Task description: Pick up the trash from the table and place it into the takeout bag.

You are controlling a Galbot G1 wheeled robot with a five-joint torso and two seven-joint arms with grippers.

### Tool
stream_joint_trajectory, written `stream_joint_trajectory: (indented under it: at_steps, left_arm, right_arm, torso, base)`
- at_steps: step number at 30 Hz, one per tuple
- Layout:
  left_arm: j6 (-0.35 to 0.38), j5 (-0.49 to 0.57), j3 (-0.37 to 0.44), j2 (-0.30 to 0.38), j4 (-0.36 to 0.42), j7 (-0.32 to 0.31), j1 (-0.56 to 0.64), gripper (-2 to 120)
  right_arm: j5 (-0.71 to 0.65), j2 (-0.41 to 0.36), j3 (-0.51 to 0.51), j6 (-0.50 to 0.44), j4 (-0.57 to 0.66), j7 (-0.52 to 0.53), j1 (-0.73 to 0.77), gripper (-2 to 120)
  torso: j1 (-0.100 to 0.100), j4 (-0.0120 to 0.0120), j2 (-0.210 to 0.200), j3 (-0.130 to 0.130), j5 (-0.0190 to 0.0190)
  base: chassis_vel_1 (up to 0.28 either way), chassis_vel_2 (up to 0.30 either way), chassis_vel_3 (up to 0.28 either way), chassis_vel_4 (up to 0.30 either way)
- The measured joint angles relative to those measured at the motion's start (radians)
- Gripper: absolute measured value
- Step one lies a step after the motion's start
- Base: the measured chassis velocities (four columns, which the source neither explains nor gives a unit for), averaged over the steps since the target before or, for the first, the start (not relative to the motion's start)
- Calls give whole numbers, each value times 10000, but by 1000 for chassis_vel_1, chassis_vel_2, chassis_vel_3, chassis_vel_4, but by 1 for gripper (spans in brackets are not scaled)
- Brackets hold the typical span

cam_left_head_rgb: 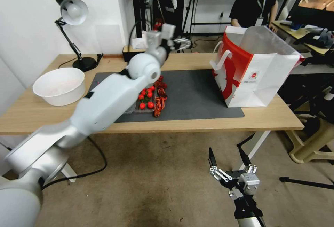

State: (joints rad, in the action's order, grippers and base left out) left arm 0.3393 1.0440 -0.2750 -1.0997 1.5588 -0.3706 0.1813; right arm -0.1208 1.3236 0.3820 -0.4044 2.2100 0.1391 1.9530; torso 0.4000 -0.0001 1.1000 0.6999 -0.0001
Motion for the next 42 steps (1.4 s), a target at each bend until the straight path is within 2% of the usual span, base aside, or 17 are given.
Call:
stream_joint_trajectory:
  at_steps: [2,4,7,9,10,16,19,20,24,32,34,35,36,38,40,41,42]
  left_arm:
    - [460,635,582,260,483,-276,597,100]
    - [579,820,778,336,676,-452,803,100]
    - [1083,1671,1510,598,1577,-1190,1650,100]
    - [1118,1759,1570,624,1653,-1247,1717,100]
    - [1249,2111,1928,807,2081,-1450,2119,100]
    - [1333,2277,2834,1302,2673,-1422,3056,100]
    - [1362,2370,3648,1990,3199,-1289,4145,100]
    - [1362,2370,3648,1990,3199,-1289,4145,100]
    - [1096,2395,4330,2920,3980,-1012,5562,100]
    - [1268,2384,5659,3141,4663,-769,7319,100]
    - [766,1387,6093,3177,4797,-44,8319,100]
    - [766,1387,6093,3177,4797,-44,8319,100]
    - [340,727,6188,3205,4759,455,8630,100]
    - [-1051,-1256,6630,3239,4529,2043,9567,100]
    - [-1359,-1564,6796,3216,4508,2341,9786,100]
    - [-2011,-1881,7174,3111,4548,2656,10285,100]
    - [-2283,-1965,7408,3033,4604,2777,10555,100]
  right_arm:
    - [-9,-24,-24,0,-43,0,-25,100]
    - [-12,-31,-33,1,-65,1,-40,100]
    - [-24,-58,-55,3,-155,2,-82,100]
    - [-24,-62,-61,4,-172,3,-89,100]
    - [-26,-65,-100,3,-216,2,-116,100]
    - [-26,-45,-232,5,-319,6,-174,100]
    - [-18,-18,-326,4,-382,1,-172,100]
    - [-18,-18,-326,4,-382,1,-172,100]
    - [-9,-20,-371,4,-359,-7,-109,100]
    - [-5,17,-383,-7,-265,-27,25,100]
    - [-1,35,-384,-78,-231,-44,77,100]
    - [-1,35,-384,-78,-231,-44,77,100]
    - [0,40,-385,-98,-220,-49,91,100]
    - [6,70,-384,-156,-211,-77,129,100]
    - [7,86,-386,-176,-210,-83,141,100]
    - [9,113,-403,-204,-196,-85,176,100]
    - [9,123,-412,-225,-174,-86,204,100]
  torso:
    - [0,3,0,0,-2]
    - [0,1,1,0,-1]
    - [0,2,0,0,-2]
    - [0,1,0,0,-2]
    - [-1,0,1,-1,1]
    - [0,1,0,0,0]
    - [-1,4,1,1,1]
    - [-1,4,1,1,1]
    - [-1,3,1,0,2]
    - [1,-1,1,0,0]
    - [0,1,0,0,-2]
    - [0,1,0,0,-2]
    - [0,1,0,0,-1]
    - [0,3,-1,0,-3]
    - [1,3,-1,0,-2]
    - [0,0,-1,0,1]
    - [0,1,0,0,-1]
  base:
    - [0,0,0,0]
    - [0,0,0,0]
    - [0,0,0,0]
    - [0,0,0,0]
    - [0,0,0,0]
    - [0,0,0,0]
    - [0,0,0,0]
    - [0,0,0,0]
    - [0,0,0,0]
    - [0,0,0,0]
    - [0,0,0,0]
    - [0,0,0,0]
    - [0,0,0,0]
    - [0,0,0,0]
    - [0,0,0,0]
    - [0,0,0,0]
    - [0,0,0,0]
